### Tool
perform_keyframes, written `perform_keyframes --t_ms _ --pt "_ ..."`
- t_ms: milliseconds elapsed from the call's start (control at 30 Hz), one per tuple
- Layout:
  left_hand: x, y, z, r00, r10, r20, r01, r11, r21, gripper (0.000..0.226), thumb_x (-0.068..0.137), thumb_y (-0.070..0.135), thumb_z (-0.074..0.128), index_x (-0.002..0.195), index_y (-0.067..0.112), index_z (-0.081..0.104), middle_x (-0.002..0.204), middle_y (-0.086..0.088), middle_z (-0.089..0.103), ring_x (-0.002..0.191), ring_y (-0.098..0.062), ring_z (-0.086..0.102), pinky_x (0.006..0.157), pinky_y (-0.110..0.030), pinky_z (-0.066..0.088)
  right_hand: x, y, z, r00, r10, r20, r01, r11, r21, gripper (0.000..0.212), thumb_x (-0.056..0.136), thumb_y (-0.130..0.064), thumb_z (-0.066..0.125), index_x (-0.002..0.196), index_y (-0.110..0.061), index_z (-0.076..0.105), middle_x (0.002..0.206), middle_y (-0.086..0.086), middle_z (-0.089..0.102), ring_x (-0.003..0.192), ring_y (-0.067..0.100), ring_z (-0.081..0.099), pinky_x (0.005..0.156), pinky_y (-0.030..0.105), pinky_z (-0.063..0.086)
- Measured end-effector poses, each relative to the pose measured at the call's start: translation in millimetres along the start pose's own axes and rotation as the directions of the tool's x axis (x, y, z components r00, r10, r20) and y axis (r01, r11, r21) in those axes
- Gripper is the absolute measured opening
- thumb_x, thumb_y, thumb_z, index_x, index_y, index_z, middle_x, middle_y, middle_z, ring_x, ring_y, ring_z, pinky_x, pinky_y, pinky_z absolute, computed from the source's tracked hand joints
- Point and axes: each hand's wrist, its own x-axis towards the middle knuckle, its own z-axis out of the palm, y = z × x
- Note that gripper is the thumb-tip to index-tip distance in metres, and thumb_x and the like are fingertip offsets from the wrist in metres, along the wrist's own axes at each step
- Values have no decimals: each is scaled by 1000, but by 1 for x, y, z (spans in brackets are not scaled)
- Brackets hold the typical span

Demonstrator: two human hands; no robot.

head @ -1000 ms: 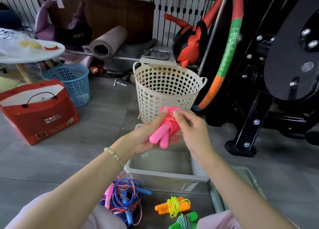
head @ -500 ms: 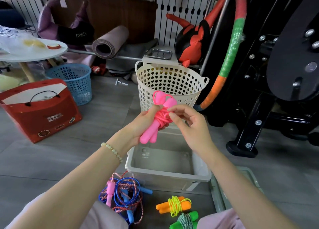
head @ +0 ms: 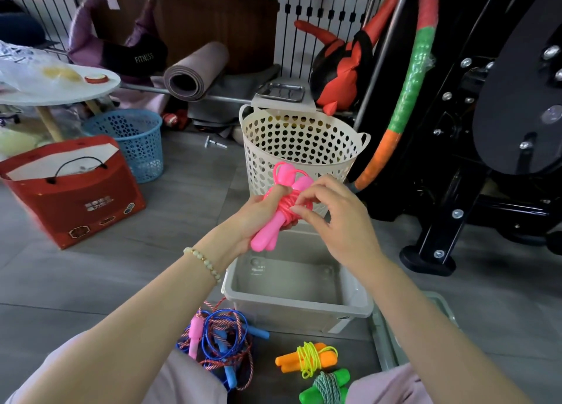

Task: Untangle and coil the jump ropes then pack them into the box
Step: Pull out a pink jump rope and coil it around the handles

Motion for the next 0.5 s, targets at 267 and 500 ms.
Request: perform_keyframes --t_ms 267,500 --pt "11 -1 -8 998 -68 -17 63 973 -223 45 94 44 47 99 1 59 73 -10 67 55 -14 58 50 -20 51 -5 8 3 944 329 -15 -307 895 323 10 93 -18 55 83 -19 53 78 -8 50 66 -3 47 67 12 37" --pt "6 -7 0 995 96 -19 -96 995 13 27 96 33 51 100 7 54 78 -10 65 58 -15 61 58 -25 54 -2 4 3 871 485 78 -414 640 648 12 87 -7 62 78 -14 61 65 -1 60 55 4 55 56 18 47"
